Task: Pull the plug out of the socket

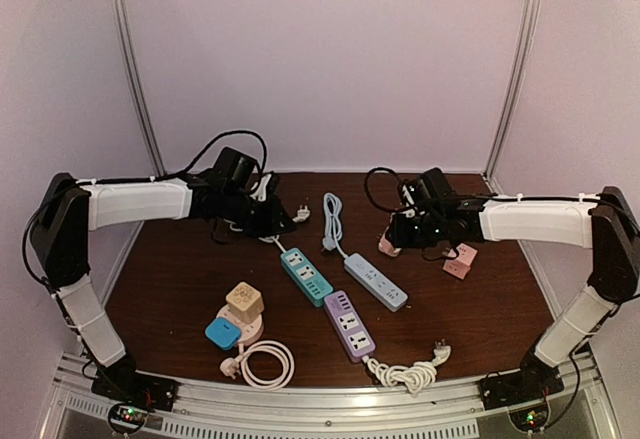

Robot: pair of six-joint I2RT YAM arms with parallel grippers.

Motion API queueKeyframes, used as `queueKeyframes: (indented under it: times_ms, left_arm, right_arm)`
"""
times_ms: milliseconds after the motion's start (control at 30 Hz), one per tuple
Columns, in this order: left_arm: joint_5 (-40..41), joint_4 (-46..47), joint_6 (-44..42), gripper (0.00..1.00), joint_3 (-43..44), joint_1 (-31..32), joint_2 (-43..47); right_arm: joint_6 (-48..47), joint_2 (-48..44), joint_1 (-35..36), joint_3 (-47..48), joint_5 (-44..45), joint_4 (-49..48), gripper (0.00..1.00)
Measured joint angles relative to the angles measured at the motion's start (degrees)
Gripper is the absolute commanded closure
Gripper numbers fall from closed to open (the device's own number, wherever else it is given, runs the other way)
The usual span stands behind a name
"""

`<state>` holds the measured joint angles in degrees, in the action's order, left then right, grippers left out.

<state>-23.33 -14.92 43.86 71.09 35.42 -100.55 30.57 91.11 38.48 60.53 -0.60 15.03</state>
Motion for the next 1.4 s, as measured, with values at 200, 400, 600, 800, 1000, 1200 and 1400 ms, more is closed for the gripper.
queueKeyframes:
  times_ms: [200, 400, 600, 800, 1000, 1200, 1400]
  left_arm:
    - [1.46, -0.28, -0.59, 0.87, -2.49, 0.0, 1.29]
    - [2.51, -1.07, -0.96, 0.87, -3.67, 0.0, 1.6]
    - [3.23, -1.77, -1.2, 0.87, -4.35, 0.0, 2.64]
    - [3.78, -1.73, -1.22, 0.87, -5.11, 0.0, 3.82]
    - [4.04, -1.73, -1.2, 0.87, -6.56, 0.0, 4.13]
    - [4.33, -1.68, -1.22, 0.84, -7.69, 0.0, 4.37]
    - [5.07, -1.75, -1.38, 0.84, -9.27, 0.0, 5.42]
  right_arm:
    - [2.91, -2.86, -2.84, -8.41, -5.4, -3.15, 0.91]
    - [4.9, -3.85, -4.35, -13.64, -10.82, -6.93, 0.9]
    - [5.88, -3.82, -6.84, -15.93, -14.62, -8.72, 0.86]
    - [5.68, -3.74, -8.48, -15.96, -15.89, -9.31, 0.77]
    - [4.92, -2.91, -9.42, -15.96, -15.78, -8.9, 0.73]
    - [3.85, -2.54, -10.51, -15.96, -15.52, -8.2, 0.6]
    - [3.26, -2.54, -11.52, -15.96, -14.78, -7.82, 0.52]
